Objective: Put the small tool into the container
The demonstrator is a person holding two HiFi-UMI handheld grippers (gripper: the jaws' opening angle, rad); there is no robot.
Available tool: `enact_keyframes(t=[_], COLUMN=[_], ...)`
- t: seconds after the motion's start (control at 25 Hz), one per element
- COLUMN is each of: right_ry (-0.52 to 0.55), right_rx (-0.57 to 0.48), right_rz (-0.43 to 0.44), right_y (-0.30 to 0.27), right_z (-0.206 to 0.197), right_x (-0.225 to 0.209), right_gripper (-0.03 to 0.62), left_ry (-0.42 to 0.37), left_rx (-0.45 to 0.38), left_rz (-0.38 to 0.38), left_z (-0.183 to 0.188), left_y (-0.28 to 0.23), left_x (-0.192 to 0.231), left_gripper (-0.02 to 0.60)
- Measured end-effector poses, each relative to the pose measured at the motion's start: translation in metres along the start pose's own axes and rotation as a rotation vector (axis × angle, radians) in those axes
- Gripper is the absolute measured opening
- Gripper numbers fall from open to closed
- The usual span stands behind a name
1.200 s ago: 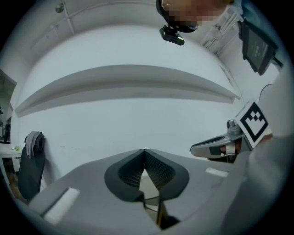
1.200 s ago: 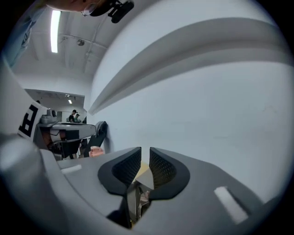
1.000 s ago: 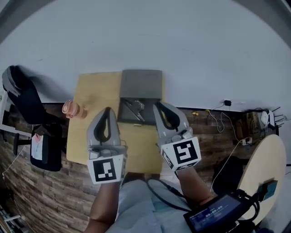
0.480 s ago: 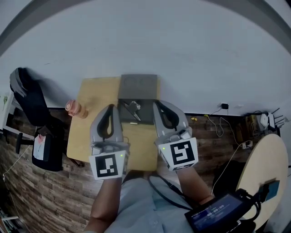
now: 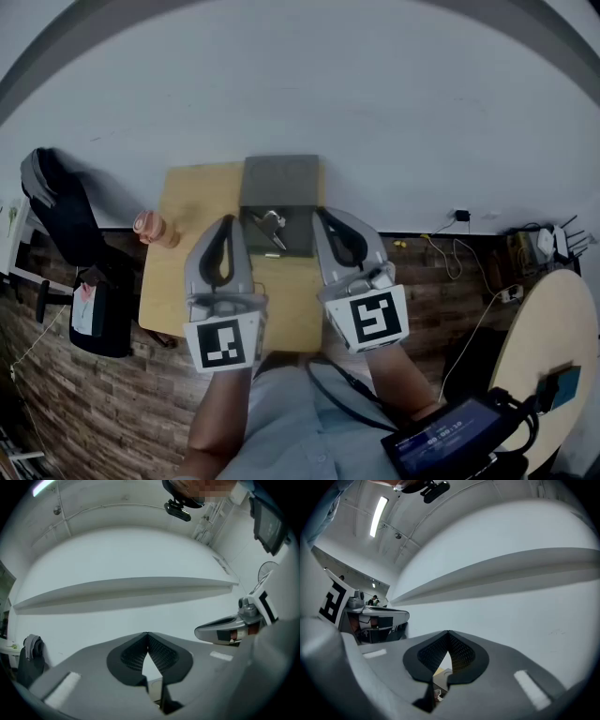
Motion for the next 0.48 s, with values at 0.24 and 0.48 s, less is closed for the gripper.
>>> enact_keyframes(t=[0.24,0.48], right_ry=[-0.011,-0.015], right_rx=[-0.005,-0.004], right_rz=[-0.013,-0.016], right_y=[0.0022,0.0030], right_z=[-0.0006,-0.0018], right_x=[-0.0039,-0.0045], right_gripper=[0.000,0.000], left_ry=[-0.008,-0.013], left_rx=[-0.001,-0.005], left_rz=[-0.007,-0.011], left_z=[0.0014,0.0029], left_y=[-0.0008,-0.0008], left_x=[-0.0038,-0.0058], left_gripper=[0.009,0.009])
Point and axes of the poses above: the fingertips, and each gripper's own axes: y backward along the fingers, x to its left, z out of its top, the point moved 2 cm from there along y, backward along the fingers, and after that the axes turned 8 degrees about -z, right-handed, at the moved point
